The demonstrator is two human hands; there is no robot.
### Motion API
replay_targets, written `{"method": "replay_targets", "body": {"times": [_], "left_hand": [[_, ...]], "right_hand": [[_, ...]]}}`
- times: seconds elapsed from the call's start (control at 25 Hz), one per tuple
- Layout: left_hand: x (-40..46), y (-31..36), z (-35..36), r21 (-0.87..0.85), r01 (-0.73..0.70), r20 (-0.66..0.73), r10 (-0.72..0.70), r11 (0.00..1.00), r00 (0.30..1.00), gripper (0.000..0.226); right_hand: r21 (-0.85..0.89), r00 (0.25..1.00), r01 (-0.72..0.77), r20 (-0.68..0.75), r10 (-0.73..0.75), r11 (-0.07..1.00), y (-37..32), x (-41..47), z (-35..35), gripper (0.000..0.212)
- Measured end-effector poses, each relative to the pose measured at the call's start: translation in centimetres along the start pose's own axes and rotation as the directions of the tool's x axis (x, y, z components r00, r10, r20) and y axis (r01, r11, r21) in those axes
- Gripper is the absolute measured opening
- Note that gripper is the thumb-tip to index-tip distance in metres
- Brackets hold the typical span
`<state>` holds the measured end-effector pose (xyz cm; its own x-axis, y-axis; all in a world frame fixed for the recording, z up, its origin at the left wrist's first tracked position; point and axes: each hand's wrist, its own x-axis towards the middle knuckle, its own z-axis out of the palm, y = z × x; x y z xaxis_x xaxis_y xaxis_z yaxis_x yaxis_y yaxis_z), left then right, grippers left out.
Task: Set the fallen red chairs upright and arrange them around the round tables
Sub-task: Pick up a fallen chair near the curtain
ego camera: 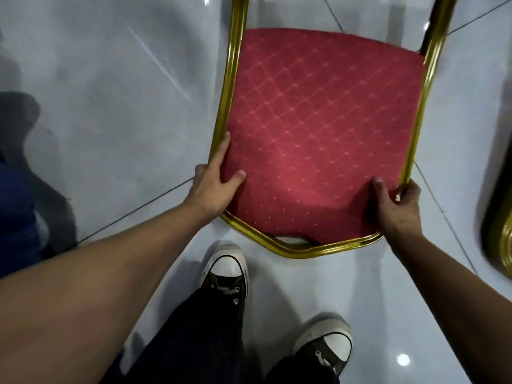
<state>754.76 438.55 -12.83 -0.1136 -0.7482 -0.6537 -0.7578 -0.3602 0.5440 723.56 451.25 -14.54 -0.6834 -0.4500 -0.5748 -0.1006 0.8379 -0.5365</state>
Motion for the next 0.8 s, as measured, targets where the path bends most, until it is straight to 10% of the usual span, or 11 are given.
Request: {"method": "replay_targets", "body": {"times": [0.4,0.8], "left_hand": [[-23.1,15.3,-18.7,0.161,0.096,-0.081,-0.084,0.982,0.993,0.084],[-39.4,42.0,-38.6,0.082,-0.035,-0.351,0.062,0.996,0.934,0.027]], "right_hand": [[-0.234,0.94,-0.103,0.294,0.172,0.967,-18.1,-18.4,-20.5,0.086],[-0.262,0.977,-0.01,0.203,0.066,0.965,-46.4,-31.2,-41.5,0.058]]}}
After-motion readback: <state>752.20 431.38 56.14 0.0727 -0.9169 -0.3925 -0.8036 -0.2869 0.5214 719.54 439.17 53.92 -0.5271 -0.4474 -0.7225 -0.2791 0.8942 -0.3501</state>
